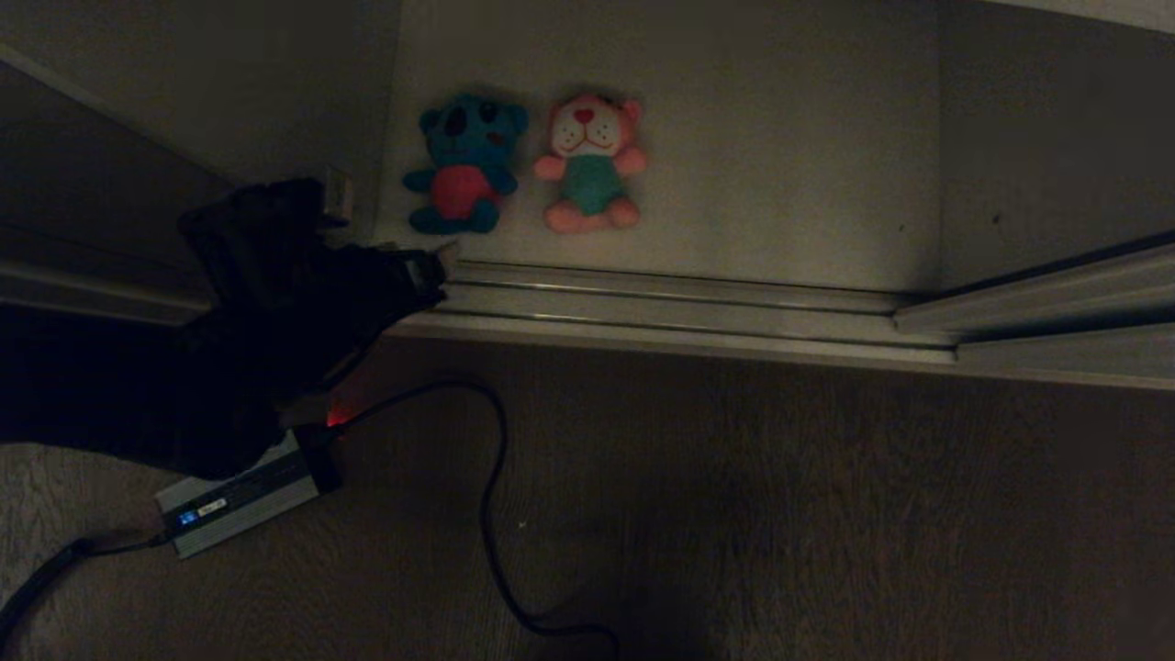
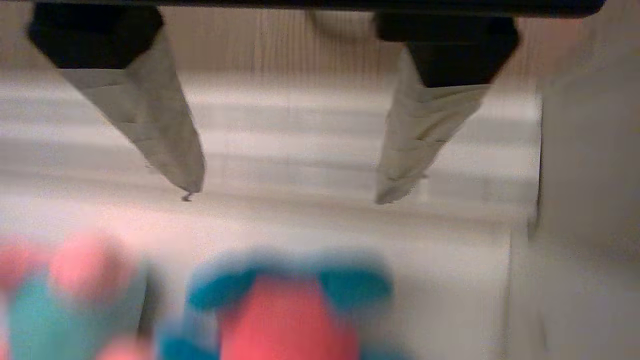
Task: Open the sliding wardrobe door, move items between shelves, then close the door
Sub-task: Place the blue doll on the higher shelf
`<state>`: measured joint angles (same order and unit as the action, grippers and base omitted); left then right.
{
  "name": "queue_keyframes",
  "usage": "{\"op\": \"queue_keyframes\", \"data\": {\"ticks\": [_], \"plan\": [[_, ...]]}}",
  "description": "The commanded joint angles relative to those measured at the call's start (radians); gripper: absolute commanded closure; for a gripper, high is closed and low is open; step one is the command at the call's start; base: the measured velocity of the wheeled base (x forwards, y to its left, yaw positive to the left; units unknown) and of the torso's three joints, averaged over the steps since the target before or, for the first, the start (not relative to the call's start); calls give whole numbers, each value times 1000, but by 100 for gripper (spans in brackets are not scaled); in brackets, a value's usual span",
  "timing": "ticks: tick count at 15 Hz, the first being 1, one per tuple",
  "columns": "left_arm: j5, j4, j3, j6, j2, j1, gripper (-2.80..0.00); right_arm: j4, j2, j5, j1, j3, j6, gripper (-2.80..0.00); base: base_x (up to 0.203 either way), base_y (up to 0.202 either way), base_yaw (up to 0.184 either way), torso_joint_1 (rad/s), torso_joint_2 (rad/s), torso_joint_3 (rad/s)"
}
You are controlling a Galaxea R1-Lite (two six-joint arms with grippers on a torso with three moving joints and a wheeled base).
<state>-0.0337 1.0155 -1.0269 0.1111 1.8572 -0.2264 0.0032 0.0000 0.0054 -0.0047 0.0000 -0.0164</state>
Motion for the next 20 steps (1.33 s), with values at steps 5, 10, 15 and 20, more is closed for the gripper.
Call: {"op": "queue_keyframes", "data": {"ticks": [5,10,15,20], "plan": [[-31,59,-151,-4,136,1,-280,0,-2,1,0,3,0,0,0,0,0,0,0,0],[-29,70,-365,6,284,1,-280,0,-2,1,-1,3,0,0,0,0,0,0,0,0],[-25,71,-545,7,409,-4,-280,0,-2,1,0,3,0,0,0,0,0,0,0,0],[-31,63,-573,9,414,-10,0,0,-2,1,0,3,0,0,0,0,0,0,0,0]]}}
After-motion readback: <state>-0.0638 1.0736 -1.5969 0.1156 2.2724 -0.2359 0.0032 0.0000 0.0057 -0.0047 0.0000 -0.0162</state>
